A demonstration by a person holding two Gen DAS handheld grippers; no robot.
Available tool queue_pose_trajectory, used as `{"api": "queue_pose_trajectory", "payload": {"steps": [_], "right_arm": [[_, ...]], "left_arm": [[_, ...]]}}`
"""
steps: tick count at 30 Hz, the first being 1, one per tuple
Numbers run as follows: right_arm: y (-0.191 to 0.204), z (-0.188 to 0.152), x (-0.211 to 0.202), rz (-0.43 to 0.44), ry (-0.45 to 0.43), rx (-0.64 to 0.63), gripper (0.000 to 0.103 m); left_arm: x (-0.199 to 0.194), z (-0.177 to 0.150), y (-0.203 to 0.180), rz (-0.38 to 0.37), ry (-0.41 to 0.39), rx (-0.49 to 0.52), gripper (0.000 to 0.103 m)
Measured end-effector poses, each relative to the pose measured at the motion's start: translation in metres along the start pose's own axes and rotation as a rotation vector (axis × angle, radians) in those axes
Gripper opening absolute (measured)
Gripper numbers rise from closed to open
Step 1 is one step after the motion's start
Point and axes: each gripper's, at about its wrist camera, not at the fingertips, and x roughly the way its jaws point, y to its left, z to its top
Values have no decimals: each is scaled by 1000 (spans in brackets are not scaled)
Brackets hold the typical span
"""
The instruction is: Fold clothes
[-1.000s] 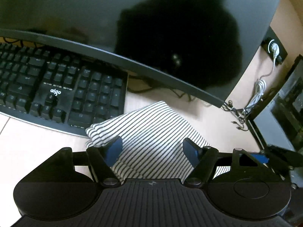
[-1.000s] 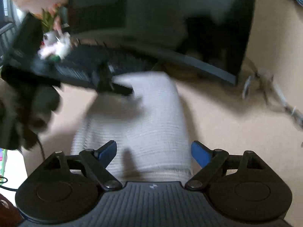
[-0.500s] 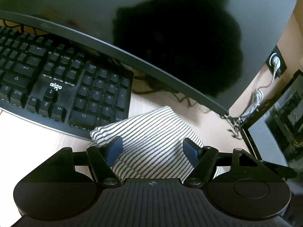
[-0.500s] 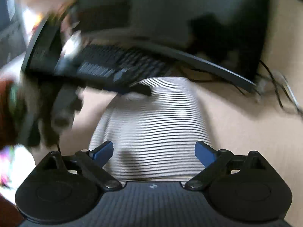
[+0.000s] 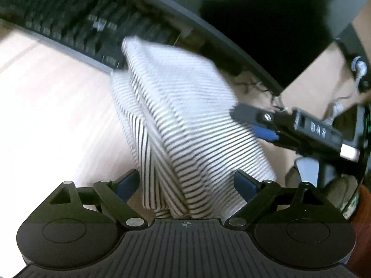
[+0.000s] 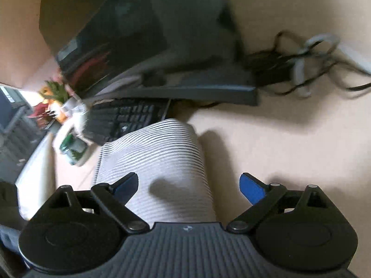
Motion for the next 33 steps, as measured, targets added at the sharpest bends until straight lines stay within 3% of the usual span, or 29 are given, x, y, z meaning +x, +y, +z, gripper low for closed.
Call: {"api": "queue_pose_trajectory", "payload": {"steps": [2, 3, 4, 8, 10, 12, 14, 18, 21, 26, 29, 33], "right_arm": [[-5, 2, 19, 28, 63, 27, 89], [-1, 2, 17, 55, 69, 28, 75], [3, 1, 14, 83, 71, 27, 71], [28, 0, -16, 112, -49, -121, 66], [24, -1, -8, 70, -30, -150, 66], [19, -3, 1, 25, -7, -178, 66], [15, -7, 7, 2, 1, -206, 67], [13, -14, -11, -14, -15, -167, 88], [22, -35, -44, -72, -59, -260, 103], [13, -78, -100, -144, -103, -356, 103], [-6, -97, -113, -173, -53, -376, 103], [-23, -106, -110, -238, 16, -424, 103]], "left_arm": [[1, -2, -2, -4, -35, 14, 85], [-2, -2, -3, -18, -55, 14, 80], [-5, -2, -4, -33, -75, 13, 75], [-13, -3, -12, -56, -145, 61, 72], [-4, -7, -12, -12, -114, 86, 67], [8, -14, -10, 41, -76, 92, 69], [12, -24, -12, 79, -88, 94, 72], [4, -37, -28, 168, -129, 45, 83], [-11, -60, -51, 242, -214, 55, 99], [-24, -114, -92, 399, -325, 22, 103], [-27, -141, -107, 450, -394, -12, 103], [-27, -164, -130, 486, -374, -40, 103]]}}
